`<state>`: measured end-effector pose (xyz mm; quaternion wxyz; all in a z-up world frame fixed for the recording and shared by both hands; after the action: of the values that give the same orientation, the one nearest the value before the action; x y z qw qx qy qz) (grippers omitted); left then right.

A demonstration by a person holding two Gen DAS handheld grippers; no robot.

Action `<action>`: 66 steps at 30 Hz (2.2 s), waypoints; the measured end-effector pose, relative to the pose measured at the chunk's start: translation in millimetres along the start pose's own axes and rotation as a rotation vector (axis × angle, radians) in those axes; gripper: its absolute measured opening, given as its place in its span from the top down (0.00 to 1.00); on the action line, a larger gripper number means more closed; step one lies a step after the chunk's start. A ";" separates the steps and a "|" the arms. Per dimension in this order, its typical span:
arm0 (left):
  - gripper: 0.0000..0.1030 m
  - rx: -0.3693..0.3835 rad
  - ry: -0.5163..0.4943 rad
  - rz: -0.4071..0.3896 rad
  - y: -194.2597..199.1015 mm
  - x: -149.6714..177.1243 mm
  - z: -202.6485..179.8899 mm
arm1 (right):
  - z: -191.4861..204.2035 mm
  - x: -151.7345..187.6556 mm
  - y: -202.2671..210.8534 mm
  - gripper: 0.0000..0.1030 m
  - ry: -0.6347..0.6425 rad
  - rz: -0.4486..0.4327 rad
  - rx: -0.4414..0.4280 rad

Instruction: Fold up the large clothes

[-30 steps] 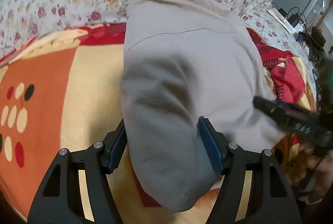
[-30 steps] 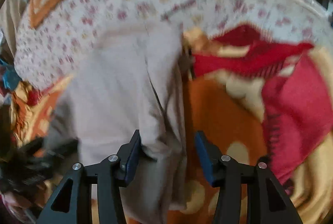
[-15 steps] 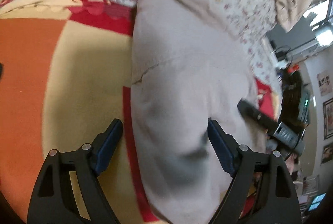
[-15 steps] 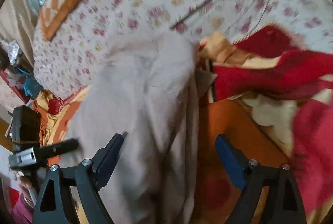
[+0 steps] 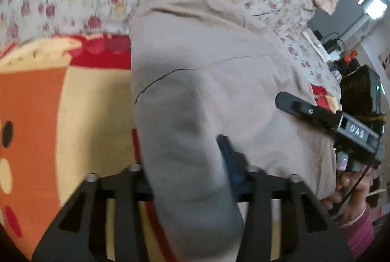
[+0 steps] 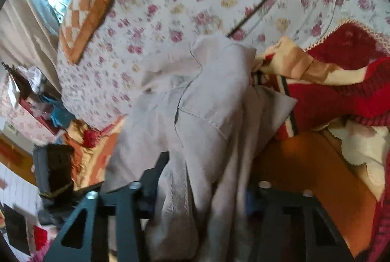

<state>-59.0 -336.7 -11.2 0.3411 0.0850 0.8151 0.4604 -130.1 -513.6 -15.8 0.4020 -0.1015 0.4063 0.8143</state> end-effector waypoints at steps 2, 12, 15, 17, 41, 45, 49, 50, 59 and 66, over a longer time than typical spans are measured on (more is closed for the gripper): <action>0.72 0.030 -0.004 -0.018 20.9 1.8 -3.6 | 16.3 -0.4 12.1 0.64 -0.002 -0.009 -0.050; 0.72 0.011 -0.047 -0.045 127.0 88.1 -3.0 | 94.7 65.9 48.5 0.66 0.063 0.075 -0.194; 0.62 -0.054 -0.036 0.040 106.1 126.9 8.0 | 88.3 102.6 37.5 0.56 0.094 0.132 -0.107; 0.52 -0.110 -0.036 0.061 97.2 140.5 15.6 | 73.1 117.5 27.5 0.49 0.119 0.172 0.021; 0.32 -0.381 -0.045 -0.092 82.4 108.3 20.4 | 90.9 100.4 34.0 0.53 0.337 0.097 0.243; 0.32 -0.385 -0.043 -0.100 83.3 111.5 18.6 | 120.4 123.3 70.6 0.53 0.428 0.076 0.206; 0.32 -0.393 -0.044 -0.111 84.4 114.0 17.9 | 119.3 159.7 72.6 0.54 0.471 0.111 0.245; 0.32 -0.393 -0.043 -0.116 85.1 115.2 17.5 | 107.0 170.0 64.8 0.54 0.466 0.141 0.307; 0.32 -0.374 -0.015 -0.128 101.0 142.9 23.5 | 88.3 193.2 68.6 0.53 0.392 0.154 0.358; 0.32 -0.421 -0.054 -0.219 135.2 144.6 8.1 | 123.9 170.4 111.8 0.33 0.359 -0.019 0.296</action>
<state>-186.5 -189.7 26.2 0.4208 -0.0648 0.6961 0.5781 -304.3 -362.8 45.6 0.3415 -0.1886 0.5853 0.7108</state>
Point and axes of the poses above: each gripper's, at about its wrist camera, not at the fingertips, and y roughly against the way its jaws point, z to its left, x to its underside, the point moved 6 cm from there along -y, roughly the way its jaws point, and after that the axes turned 3 degrees about -x, right-handed, at the moved point
